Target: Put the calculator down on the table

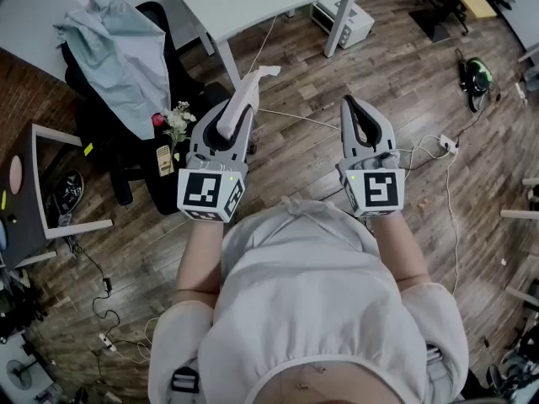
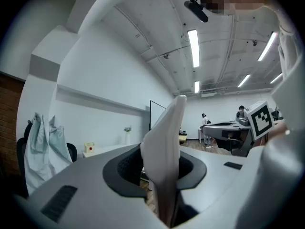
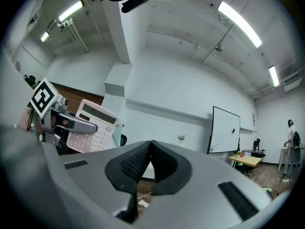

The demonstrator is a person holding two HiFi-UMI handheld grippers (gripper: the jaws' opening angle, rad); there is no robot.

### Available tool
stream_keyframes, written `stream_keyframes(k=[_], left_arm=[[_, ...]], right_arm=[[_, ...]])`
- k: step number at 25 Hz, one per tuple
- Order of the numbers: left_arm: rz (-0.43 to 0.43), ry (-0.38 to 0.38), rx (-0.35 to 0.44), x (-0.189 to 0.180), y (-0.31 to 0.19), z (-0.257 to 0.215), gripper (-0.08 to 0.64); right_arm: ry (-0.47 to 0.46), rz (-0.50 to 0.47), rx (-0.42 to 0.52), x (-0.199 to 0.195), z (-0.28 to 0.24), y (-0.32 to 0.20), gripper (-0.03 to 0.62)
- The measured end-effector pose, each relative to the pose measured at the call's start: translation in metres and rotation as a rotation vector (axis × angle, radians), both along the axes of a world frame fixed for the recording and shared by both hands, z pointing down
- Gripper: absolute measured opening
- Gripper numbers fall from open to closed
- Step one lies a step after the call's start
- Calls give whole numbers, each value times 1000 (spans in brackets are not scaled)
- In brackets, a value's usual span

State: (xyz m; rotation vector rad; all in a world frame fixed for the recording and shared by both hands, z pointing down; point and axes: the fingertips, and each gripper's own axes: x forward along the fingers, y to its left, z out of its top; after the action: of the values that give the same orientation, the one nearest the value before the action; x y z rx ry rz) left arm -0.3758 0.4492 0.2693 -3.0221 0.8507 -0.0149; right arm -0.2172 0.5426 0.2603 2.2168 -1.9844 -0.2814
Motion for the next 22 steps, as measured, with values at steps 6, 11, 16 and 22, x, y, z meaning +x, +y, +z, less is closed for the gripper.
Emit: stream_keyframes(k=[6, 11, 16, 22], left_arm=[[2, 9, -6, -1, -4, 2, 130], [3, 9, -24, 1, -10, 8, 130], [-7, 11, -52, 10, -19, 13, 130], [-39, -10, -77, 30, -41, 28, 130]], right_arm=[[-5, 1, -6, -4, 2, -7, 2], [-20, -1, -29, -2, 8, -14, 2], [-37, -10, -57, 13, 14, -23, 4], [-54, -48, -95, 41, 32, -52, 5]])
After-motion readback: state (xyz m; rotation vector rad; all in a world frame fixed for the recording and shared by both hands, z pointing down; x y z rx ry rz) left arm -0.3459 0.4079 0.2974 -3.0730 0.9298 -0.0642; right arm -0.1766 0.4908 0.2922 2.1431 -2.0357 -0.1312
